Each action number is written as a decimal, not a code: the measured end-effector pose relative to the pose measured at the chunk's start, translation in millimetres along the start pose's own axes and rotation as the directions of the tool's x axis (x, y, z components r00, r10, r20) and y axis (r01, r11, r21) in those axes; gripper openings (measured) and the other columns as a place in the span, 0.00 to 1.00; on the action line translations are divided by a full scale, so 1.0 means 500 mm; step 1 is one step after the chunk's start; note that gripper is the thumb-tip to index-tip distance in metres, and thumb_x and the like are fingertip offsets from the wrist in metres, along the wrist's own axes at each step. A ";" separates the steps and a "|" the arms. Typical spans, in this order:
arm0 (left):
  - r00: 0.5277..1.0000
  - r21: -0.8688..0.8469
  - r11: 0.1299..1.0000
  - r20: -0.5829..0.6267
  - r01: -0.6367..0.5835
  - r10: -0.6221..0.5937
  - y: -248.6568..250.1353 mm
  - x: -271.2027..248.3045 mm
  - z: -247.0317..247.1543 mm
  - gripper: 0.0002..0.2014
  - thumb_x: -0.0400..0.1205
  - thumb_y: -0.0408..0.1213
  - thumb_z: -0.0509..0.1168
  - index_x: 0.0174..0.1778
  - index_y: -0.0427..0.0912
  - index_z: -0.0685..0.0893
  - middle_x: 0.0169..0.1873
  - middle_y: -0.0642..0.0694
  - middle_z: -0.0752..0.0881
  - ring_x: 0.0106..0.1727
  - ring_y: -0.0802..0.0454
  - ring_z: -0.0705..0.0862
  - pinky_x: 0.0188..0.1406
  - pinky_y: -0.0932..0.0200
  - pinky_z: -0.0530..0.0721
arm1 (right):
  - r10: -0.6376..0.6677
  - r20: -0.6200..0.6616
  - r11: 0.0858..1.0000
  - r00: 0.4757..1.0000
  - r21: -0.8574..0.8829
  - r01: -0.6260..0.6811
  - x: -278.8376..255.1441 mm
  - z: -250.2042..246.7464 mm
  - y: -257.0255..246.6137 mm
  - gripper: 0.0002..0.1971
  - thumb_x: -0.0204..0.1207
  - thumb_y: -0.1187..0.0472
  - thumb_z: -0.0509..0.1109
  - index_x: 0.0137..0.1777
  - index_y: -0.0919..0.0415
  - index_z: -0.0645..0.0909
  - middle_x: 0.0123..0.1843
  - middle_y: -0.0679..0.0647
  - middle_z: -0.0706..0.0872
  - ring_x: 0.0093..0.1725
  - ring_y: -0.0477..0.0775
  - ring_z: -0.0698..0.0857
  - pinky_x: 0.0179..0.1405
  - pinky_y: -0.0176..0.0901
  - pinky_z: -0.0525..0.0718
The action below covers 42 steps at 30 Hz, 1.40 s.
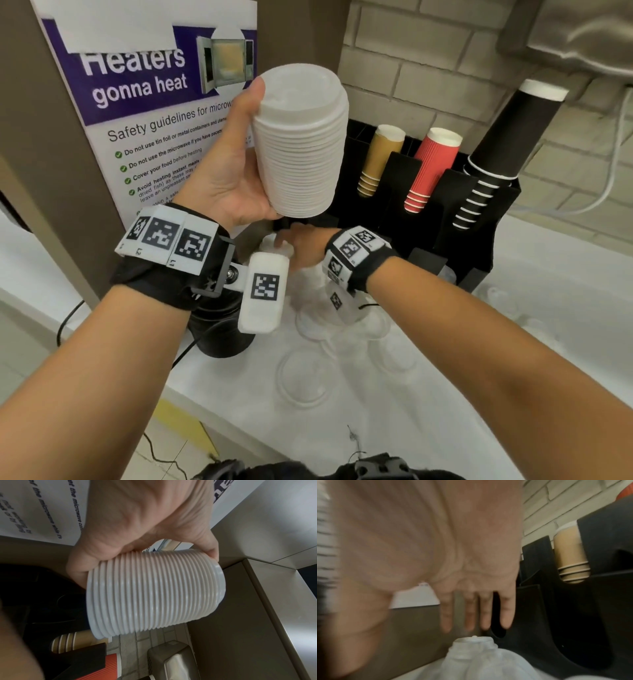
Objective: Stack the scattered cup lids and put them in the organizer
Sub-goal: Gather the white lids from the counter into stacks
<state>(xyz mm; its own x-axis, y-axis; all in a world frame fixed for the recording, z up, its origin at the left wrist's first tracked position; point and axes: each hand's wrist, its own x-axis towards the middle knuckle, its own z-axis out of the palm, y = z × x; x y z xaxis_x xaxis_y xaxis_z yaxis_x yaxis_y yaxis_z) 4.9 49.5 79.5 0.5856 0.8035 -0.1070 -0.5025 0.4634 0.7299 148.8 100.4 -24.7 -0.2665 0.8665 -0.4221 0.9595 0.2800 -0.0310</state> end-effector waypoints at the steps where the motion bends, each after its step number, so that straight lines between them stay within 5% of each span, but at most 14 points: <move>1: 1.000 0.008 1.000 0.001 -0.003 0.003 0.000 -0.001 -0.001 0.51 0.51 0.57 0.82 0.71 0.43 0.78 0.64 0.36 0.86 0.62 0.30 0.85 0.59 0.26 0.80 | 0.026 -0.058 0.999 0.998 -0.035 -0.028 0.027 0.000 -0.004 0.34 0.73 0.39 0.71 0.76 0.54 0.69 0.74 0.59 0.72 0.73 0.62 0.72 0.70 0.55 0.74; 13: 0.995 0.118 0.993 -0.091 -0.023 0.034 -0.013 -0.001 -0.025 0.60 0.38 0.58 0.86 0.71 0.50 0.78 0.61 0.39 0.88 0.58 0.33 0.88 0.52 0.27 0.83 | -0.020 -0.075 0.985 0.997 -0.175 0.007 0.110 0.046 -0.016 0.24 0.81 0.54 0.66 0.75 0.62 0.72 0.77 0.60 0.72 0.76 0.63 0.71 0.76 0.57 0.66; 17: 0.998 0.095 0.995 -0.062 -0.015 0.021 -0.015 0.002 -0.028 0.58 0.39 0.58 0.86 0.70 0.50 0.79 0.60 0.38 0.88 0.59 0.33 0.88 0.54 0.26 0.82 | 0.023 0.098 0.999 0.995 -0.037 -0.019 0.043 -0.009 0.000 0.13 0.79 0.55 0.71 0.58 0.62 0.84 0.63 0.58 0.82 0.62 0.58 0.79 0.70 0.51 0.74; 19: 0.998 0.056 0.998 -0.056 -0.005 0.008 -0.016 0.003 -0.028 0.57 0.39 0.56 0.86 0.69 0.48 0.79 0.60 0.38 0.88 0.58 0.33 0.88 0.50 0.28 0.84 | 0.004 0.112 0.997 0.994 0.070 -0.011 -0.006 -0.050 0.017 0.20 0.82 0.55 0.68 0.70 0.63 0.78 0.72 0.57 0.78 0.71 0.58 0.76 0.74 0.47 0.71; 21: 0.999 0.007 1.000 -0.042 0.005 -0.004 -0.016 0.006 -0.029 0.57 0.40 0.55 0.87 0.70 0.46 0.79 0.60 0.36 0.88 0.57 0.31 0.88 0.48 0.28 0.84 | -0.016 -0.097 0.942 0.995 0.331 0.047 -0.068 -0.072 0.041 0.23 0.80 0.62 0.68 0.75 0.62 0.73 0.73 0.59 0.78 0.72 0.59 0.76 0.72 0.49 0.74; 22: 0.999 -0.008 1.000 -0.038 0.010 -0.010 -0.017 0.009 -0.027 0.57 0.41 0.54 0.87 0.71 0.45 0.78 0.61 0.36 0.87 0.58 0.30 0.87 0.48 0.28 0.84 | -0.050 -0.170 0.819 0.984 0.558 0.138 -0.096 -0.069 0.055 0.25 0.78 0.69 0.68 0.76 0.62 0.72 0.72 0.60 0.79 0.71 0.60 0.77 0.71 0.49 0.77; 24: 0.999 0.014 1.000 -0.037 0.020 -0.020 -0.020 0.014 -0.020 0.54 0.47 0.58 0.85 0.71 0.45 0.77 0.61 0.35 0.87 0.58 0.30 0.87 0.50 0.27 0.83 | -0.135 -0.292 0.339 0.947 0.884 0.321 -0.149 -0.049 0.063 0.34 0.75 0.82 0.63 0.80 0.61 0.64 0.72 0.65 0.78 0.72 0.62 0.78 0.68 0.51 0.80; 27: 0.999 0.049 0.999 -0.039 0.023 -0.021 -0.031 0.024 -0.006 0.40 0.62 0.63 0.76 0.67 0.45 0.80 0.56 0.35 0.90 0.54 0.31 0.89 0.45 0.29 0.85 | -0.135 -0.433 -0.204 0.891 0.892 0.403 -0.178 -0.019 0.057 0.42 0.74 0.88 0.53 0.83 0.55 0.51 0.77 0.70 0.70 0.76 0.68 0.73 0.72 0.64 0.74; 29: 0.998 0.061 0.997 -0.044 0.041 -0.038 -0.043 0.026 0.005 0.33 0.68 0.65 0.71 0.62 0.45 0.82 0.52 0.36 0.91 0.50 0.34 0.90 0.38 0.33 0.86 | -0.098 -0.500 -0.365 0.860 0.822 0.437 -0.188 -0.007 0.053 0.44 0.73 0.88 0.51 0.83 0.51 0.51 0.79 0.70 0.67 0.77 0.70 0.70 0.72 0.67 0.72; 33: 0.986 0.278 0.961 -0.155 -0.015 0.060 -0.064 0.015 0.033 0.20 0.75 0.67 0.65 0.50 0.57 0.86 0.41 0.49 0.93 0.42 0.47 0.92 0.32 0.44 0.88 | 0.048 -0.511 -0.441 0.858 0.760 0.477 -0.202 0.015 0.045 0.39 0.75 0.85 0.54 0.82 0.54 0.57 0.76 0.65 0.72 0.76 0.67 0.72 0.66 0.59 0.80; 35: 0.937 0.525 0.849 -0.264 -0.058 0.227 -0.069 0.015 0.046 0.19 0.76 0.67 0.65 0.58 0.62 0.84 0.59 0.53 0.87 0.61 0.51 0.83 0.52 0.45 0.84 | 0.119 -0.480 -0.449 0.869 0.755 0.479 -0.208 0.024 0.043 0.38 0.75 0.84 0.56 0.80 0.52 0.60 0.73 0.62 0.75 0.73 0.65 0.75 0.62 0.57 0.84; 37: 0.821 0.797 0.598 -0.285 -0.083 0.495 -0.064 0.017 0.049 0.24 0.79 0.61 0.66 0.71 0.64 0.73 0.72 0.50 0.66 0.68 0.52 0.65 0.65 0.50 0.69 | 0.195 -0.441 -0.427 0.876 0.766 0.481 -0.214 0.033 0.040 0.38 0.75 0.83 0.59 0.80 0.50 0.60 0.73 0.61 0.75 0.70 0.64 0.77 0.56 0.55 0.87; 40: 0.715 0.984 0.041 0.096 -0.173 0.692 -0.051 0.008 0.054 0.11 0.85 0.42 0.63 0.61 0.57 0.85 0.64 0.49 0.70 0.69 0.47 0.69 0.70 0.49 0.69 | 0.261 -0.374 -0.399 0.890 0.798 0.452 -0.214 0.052 0.023 0.37 0.75 0.81 0.61 0.78 0.47 0.62 0.74 0.60 0.73 0.66 0.61 0.78 0.56 0.56 0.83; 42: 0.755 0.964 -0.228 0.249 -0.135 0.606 -0.042 0.004 0.053 0.15 0.86 0.31 0.58 0.57 0.48 0.89 0.64 0.43 0.79 0.68 0.42 0.74 0.66 0.50 0.73 | 0.265 -0.321 -0.407 0.909 0.818 0.407 -0.206 0.071 0.005 0.36 0.74 0.80 0.62 0.75 0.44 0.64 0.73 0.59 0.73 0.64 0.60 0.78 0.56 0.55 0.83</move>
<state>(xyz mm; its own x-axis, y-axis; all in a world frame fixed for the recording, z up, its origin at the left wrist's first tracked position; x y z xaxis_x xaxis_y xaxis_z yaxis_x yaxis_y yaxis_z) 33.8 31.3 81.8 0.2961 0.7950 0.5295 0.6489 -0.5742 0.4992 181.9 -2.8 -13.3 -0.0177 0.9947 -0.1009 -0.4245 -0.0988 -0.9000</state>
